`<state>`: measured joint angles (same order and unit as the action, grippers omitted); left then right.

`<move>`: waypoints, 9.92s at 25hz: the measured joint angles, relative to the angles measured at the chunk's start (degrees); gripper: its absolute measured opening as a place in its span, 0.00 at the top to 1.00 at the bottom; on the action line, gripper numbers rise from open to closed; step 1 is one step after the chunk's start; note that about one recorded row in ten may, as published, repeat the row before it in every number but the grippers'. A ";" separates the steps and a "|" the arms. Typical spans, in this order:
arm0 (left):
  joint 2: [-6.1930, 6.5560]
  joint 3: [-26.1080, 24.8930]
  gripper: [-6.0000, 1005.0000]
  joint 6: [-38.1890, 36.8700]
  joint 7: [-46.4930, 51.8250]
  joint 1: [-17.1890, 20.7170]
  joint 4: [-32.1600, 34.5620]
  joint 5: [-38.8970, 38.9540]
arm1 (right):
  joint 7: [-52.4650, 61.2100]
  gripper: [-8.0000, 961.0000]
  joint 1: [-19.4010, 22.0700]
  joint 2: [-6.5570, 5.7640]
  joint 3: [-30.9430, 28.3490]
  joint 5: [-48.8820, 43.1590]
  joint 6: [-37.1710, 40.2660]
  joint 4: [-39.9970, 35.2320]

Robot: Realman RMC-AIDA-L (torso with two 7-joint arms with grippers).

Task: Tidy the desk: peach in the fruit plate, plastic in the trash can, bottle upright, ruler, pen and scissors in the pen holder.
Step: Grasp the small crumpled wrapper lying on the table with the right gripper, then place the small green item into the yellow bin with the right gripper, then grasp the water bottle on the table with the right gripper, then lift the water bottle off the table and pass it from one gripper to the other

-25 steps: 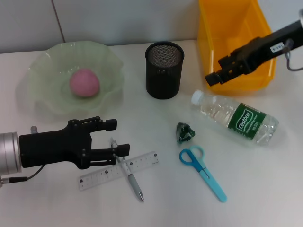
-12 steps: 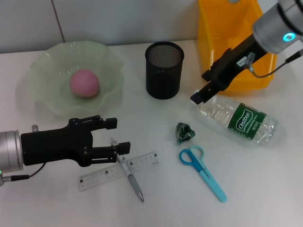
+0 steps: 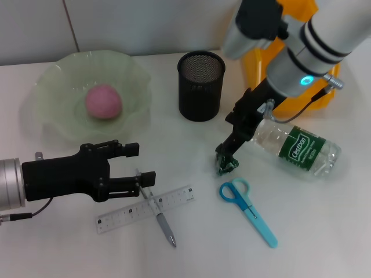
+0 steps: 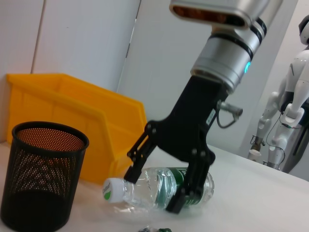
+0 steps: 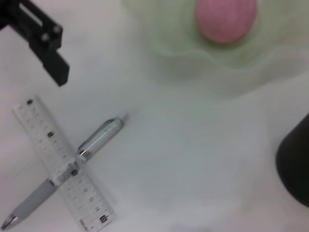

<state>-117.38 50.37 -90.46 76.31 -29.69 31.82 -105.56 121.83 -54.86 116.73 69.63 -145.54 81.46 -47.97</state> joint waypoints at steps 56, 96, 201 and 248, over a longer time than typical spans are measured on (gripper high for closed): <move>0.55 0.17 0.17 0.02 -0.10 0.53 0.45 -0.17 | -1.45 0.57 0.37 2.72 3.66 0.77 -9.02 8.25; 0.75 0.34 0.17 -0.50 -0.42 0.34 0.53 -0.17 | 12.28 0.74 9.54 -2.74 -18.26 -6.95 -14.85 -12.66; 0.67 0.17 0.17 -0.94 0.25 -0.37 0.71 -0.08 | 9.47 0.21 1.30 -1.50 -8.22 -18.97 5.48 1.04; 0.59 0.00 0.17 -0.94 0.16 -0.98 0.70 -0.26 | 9.47 0.20 1.62 -0.32 -6.25 -19.09 0.30 6.67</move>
<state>-116.79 50.37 -91.40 76.47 -30.67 32.52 -105.82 131.30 -53.24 116.41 63.39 -164.63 81.76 -41.31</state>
